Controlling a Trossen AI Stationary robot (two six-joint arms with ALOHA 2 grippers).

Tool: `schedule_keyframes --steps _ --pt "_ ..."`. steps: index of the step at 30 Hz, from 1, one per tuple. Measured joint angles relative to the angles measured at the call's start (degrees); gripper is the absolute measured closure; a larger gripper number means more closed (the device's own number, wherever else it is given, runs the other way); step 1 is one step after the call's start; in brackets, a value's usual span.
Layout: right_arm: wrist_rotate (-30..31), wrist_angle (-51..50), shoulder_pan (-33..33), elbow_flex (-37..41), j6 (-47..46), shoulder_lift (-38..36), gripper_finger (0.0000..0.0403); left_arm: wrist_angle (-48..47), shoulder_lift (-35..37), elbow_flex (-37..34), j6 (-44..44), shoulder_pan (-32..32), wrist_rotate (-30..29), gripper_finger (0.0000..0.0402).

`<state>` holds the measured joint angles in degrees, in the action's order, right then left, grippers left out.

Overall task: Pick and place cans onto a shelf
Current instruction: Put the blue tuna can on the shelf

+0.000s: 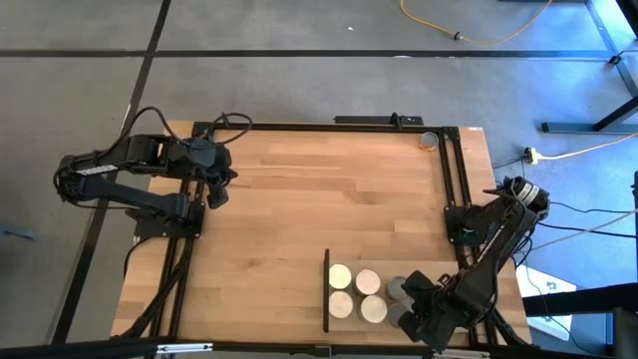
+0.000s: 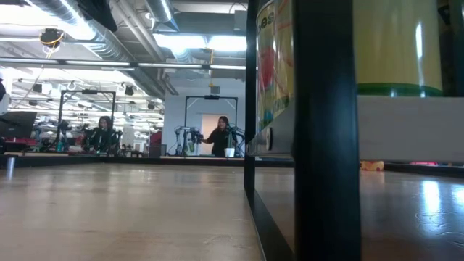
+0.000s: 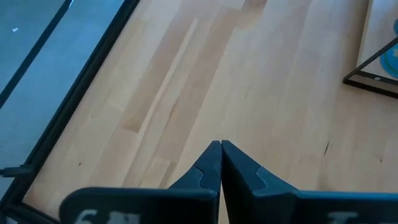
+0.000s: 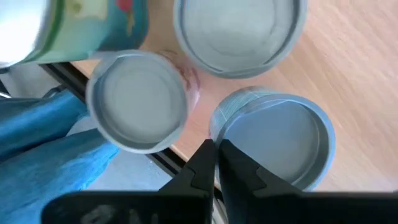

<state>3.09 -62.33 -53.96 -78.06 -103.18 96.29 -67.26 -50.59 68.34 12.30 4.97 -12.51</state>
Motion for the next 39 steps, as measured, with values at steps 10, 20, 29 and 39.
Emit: schedule_keyframes --steps 10,20,29,39 --pt "-4.66 1.65 -1.54 2.79 0.21 -0.04 0.0376 0.6 0.0 0.0 0.87 -0.02 -0.02 0.0401" --pt "-5.72 2.49 -1.78 4.48 0.15 -0.04 0.0375 0.98 -0.02 0.0 1.15 -0.01 -0.04 0.0401" --pt "-5.77 2.58 -1.78 4.48 0.85 -0.04 0.0374 0.98 -0.02 0.0 2.31 -0.02 -0.04 0.0401" --pt "-5.67 3.0 -1.78 4.48 3.19 -0.04 0.0375 0.96 -0.02 0.0 2.31 -0.01 -0.04 0.0401"
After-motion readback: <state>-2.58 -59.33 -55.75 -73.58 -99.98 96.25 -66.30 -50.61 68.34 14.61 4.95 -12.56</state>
